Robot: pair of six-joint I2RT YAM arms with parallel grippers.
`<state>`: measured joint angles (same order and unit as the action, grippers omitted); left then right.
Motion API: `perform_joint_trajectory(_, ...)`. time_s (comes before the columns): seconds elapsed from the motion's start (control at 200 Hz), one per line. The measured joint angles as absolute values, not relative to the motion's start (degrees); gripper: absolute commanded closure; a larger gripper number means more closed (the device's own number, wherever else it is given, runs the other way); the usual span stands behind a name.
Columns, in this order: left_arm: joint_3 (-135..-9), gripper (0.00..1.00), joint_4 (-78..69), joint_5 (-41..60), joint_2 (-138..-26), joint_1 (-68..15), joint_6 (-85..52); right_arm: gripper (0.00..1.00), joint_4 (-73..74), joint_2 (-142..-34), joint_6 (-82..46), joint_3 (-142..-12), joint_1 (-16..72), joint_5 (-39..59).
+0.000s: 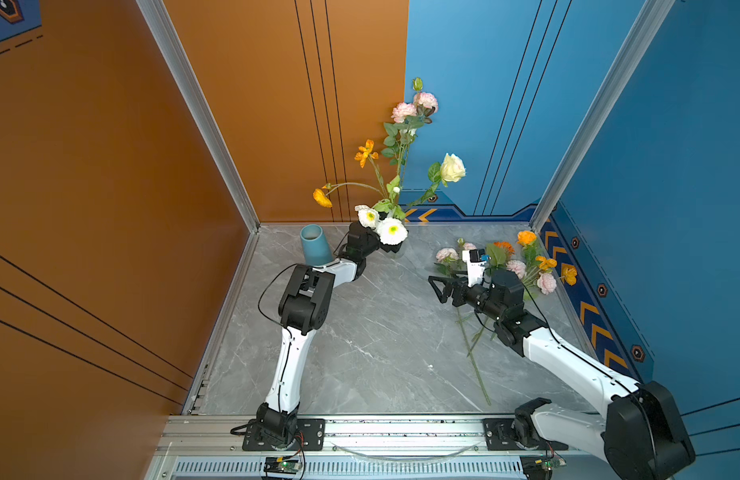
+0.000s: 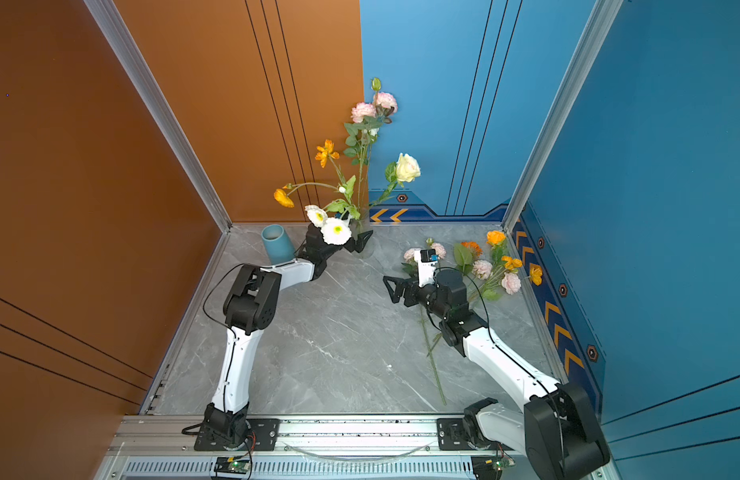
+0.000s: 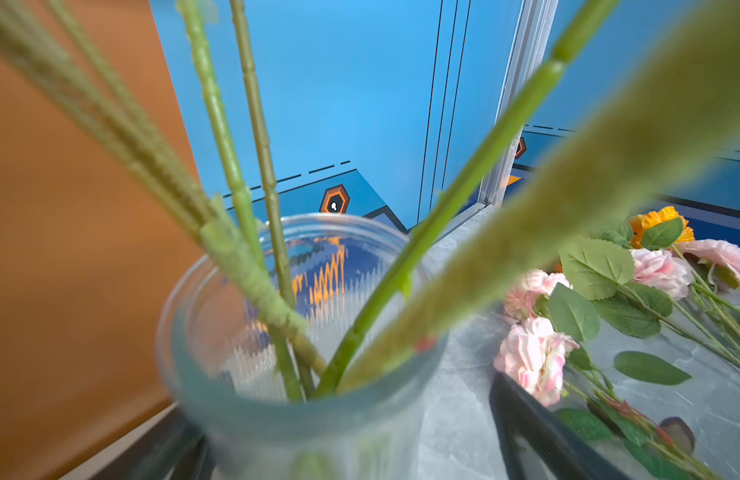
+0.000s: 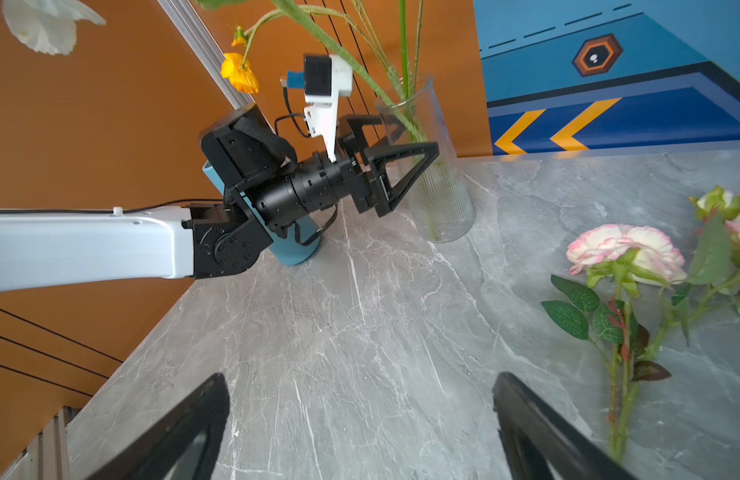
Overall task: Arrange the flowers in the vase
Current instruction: 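Draw the left gripper back and move it to the teal cylinder vase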
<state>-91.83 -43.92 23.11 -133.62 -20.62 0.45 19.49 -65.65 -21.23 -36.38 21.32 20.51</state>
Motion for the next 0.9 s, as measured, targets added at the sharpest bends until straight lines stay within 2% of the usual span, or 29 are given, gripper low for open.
perform_joint_trajectory(0.31, -71.0, 0.02, -50.9, 21.1, -116.9, -21.2, 0.3, 0.0, 12.8, -53.9, -22.4, -32.0, 24.4, 15.8)
perform_joint_trajectory(0.486, -58.0, 0.02, -53.3, 17.8, -106.6, -22.9, 0.5, 0.0, 10.1, -51.1, -23.0, -30.9, 28.5, 13.2)
perform_joint_trajectory(0.751, -33.9, 0.02, -53.5, 2.5, -82.4, -26.9, 5.2, 0.0, 8.9, -52.4, -21.9, -31.7, 42.5, 5.0)
perform_joint_trajectory(0.901, -30.1, 0.02, -47.4, -9.0, -72.1, -24.0, 8.8, 0.0, 10.3, -57.8, -20.8, -34.4, 48.6, 1.8)
